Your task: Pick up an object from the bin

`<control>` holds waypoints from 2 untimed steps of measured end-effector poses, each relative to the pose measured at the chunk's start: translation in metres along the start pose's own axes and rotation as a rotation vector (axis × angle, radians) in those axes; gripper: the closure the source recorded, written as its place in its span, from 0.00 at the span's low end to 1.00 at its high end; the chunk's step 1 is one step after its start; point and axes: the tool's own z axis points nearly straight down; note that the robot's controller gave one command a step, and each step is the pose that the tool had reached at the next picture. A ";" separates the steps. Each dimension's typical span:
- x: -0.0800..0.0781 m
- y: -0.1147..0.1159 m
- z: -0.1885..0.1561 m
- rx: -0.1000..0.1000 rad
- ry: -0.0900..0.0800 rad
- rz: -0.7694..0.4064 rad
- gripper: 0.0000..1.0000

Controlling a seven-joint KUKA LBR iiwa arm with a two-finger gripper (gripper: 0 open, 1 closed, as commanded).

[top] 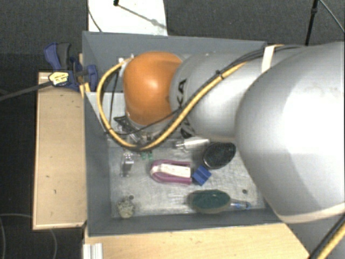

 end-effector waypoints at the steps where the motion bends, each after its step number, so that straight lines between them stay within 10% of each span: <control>1: -0.021 -0.080 0.020 0.005 0.003 -0.346 0.00; 2: 0.000 -0.124 0.049 -0.006 -0.010 -0.370 0.00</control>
Offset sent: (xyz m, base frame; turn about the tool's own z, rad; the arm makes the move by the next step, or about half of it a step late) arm 0.0185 -0.0765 -0.0199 -0.3508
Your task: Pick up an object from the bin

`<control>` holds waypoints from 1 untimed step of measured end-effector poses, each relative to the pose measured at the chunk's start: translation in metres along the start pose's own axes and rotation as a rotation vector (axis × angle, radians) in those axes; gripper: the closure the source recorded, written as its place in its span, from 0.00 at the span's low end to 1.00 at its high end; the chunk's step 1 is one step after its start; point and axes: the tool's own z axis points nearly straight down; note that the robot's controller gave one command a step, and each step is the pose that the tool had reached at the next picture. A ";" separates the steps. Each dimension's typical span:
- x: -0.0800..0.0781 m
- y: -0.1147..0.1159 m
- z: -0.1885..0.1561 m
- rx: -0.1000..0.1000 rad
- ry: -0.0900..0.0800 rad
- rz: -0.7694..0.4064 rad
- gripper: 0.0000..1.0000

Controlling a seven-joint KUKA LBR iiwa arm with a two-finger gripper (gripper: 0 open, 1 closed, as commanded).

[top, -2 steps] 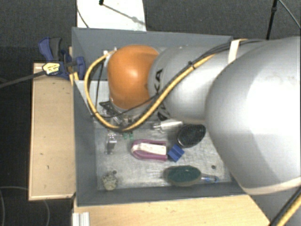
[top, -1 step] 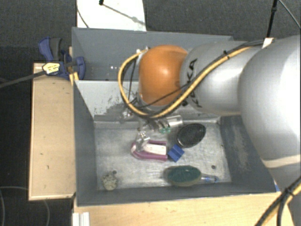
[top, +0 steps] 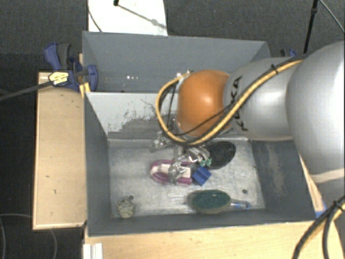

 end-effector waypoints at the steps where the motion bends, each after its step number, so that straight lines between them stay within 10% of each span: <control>1: -0.001 -0.011 0.000 0.012 -0.010 -0.225 0.00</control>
Offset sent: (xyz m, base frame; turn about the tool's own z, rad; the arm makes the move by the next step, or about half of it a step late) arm -0.0031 -0.0312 -0.0192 -0.3745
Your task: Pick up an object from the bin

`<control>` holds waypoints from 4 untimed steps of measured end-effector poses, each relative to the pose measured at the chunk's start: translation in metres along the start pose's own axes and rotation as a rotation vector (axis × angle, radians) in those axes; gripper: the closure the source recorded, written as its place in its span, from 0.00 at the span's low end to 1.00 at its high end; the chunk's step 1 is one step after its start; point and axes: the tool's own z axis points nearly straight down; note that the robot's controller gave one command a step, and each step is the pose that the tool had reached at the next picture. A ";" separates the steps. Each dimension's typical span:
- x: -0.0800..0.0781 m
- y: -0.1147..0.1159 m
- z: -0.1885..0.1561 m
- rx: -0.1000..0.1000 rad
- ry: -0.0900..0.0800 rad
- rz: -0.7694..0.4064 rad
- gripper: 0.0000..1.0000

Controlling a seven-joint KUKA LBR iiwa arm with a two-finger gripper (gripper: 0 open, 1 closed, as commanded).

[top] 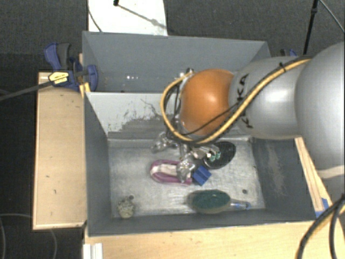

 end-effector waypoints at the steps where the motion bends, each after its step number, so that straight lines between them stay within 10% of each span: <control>1: 0.041 0.002 -0.022 -0.014 0.018 -0.408 0.00; 2: 0.032 0.034 -0.004 -0.016 0.017 -0.969 0.00; 3: 0.073 -0.032 -0.015 -0.015 0.014 -0.696 0.00; 4: 0.106 -0.014 -0.005 -0.022 0.011 -1.232 0.00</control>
Offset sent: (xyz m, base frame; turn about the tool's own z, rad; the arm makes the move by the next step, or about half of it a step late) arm -0.0369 -0.0209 0.0191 -0.4093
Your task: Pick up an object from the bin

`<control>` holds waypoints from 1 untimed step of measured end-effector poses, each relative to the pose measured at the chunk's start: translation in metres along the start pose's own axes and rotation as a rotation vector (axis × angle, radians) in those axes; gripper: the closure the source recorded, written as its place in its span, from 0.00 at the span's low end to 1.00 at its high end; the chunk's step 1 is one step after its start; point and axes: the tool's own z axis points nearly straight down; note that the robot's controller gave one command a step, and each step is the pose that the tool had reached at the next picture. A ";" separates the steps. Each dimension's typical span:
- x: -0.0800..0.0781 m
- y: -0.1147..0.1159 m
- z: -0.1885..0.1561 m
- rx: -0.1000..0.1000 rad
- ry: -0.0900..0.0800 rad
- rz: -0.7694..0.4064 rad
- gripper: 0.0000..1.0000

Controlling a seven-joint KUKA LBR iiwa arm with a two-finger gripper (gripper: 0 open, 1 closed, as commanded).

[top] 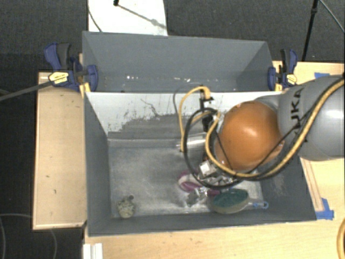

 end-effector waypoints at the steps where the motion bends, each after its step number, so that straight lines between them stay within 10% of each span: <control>1: -0.018 -0.026 0.019 -0.009 0.010 -0.152 0.00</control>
Offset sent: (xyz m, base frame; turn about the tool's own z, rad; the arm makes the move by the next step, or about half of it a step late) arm 0.0203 0.0266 -0.0219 -0.1578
